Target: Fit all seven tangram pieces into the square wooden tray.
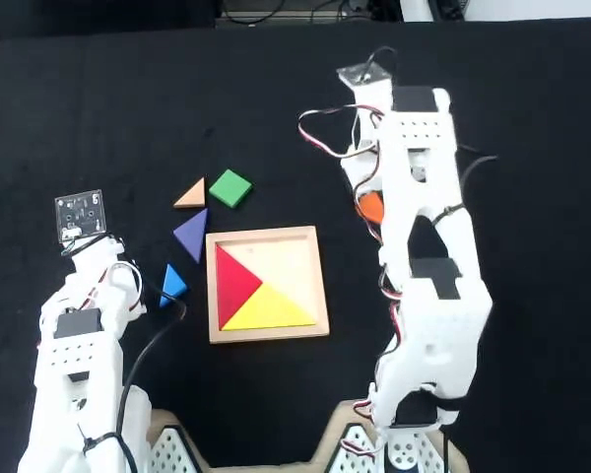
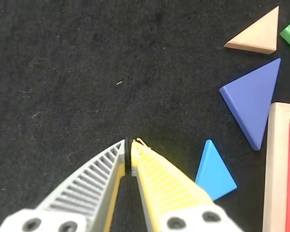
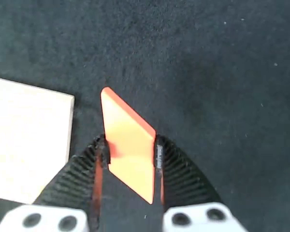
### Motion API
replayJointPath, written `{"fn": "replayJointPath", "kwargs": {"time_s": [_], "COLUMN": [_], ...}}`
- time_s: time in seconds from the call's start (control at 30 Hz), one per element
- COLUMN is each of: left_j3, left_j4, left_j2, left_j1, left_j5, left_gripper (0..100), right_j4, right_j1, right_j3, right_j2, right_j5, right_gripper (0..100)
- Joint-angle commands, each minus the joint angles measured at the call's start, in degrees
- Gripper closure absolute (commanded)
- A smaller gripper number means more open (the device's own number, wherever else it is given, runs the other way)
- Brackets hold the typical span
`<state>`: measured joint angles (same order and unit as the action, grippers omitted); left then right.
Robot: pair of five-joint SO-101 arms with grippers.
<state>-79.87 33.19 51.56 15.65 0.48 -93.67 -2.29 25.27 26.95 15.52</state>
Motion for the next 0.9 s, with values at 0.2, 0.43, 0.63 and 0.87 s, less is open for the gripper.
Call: {"fn": "replayJointPath", "kwargs": {"time_s": [0.2,0.43,0.63,0.87], "left_j3": [0.0,0.0,0.0,0.0], "left_j4": [-1.2,-1.2,-1.2,-1.2], "left_j2": [1.1,1.1,1.1,1.1], "left_j1": [0.7,0.7,0.7,0.7], "left_j5": [-0.5,-0.5,-0.5,-0.5], "left_gripper": [97,97,97,97], "right_j4": [-7.4,-7.2,-7.0,6.1], "right_j1": [-3.3,-12.2,-14.0,-13.1], "right_j3": [1.2,-11.0,-18.3,-33.8], "right_j2": [-9.8,-20.6,-28.0,-30.2], "right_j5": [-18.4,-30.8,-30.8,-30.9], "right_gripper": [98.7,98.7,98.7,98.7]}}
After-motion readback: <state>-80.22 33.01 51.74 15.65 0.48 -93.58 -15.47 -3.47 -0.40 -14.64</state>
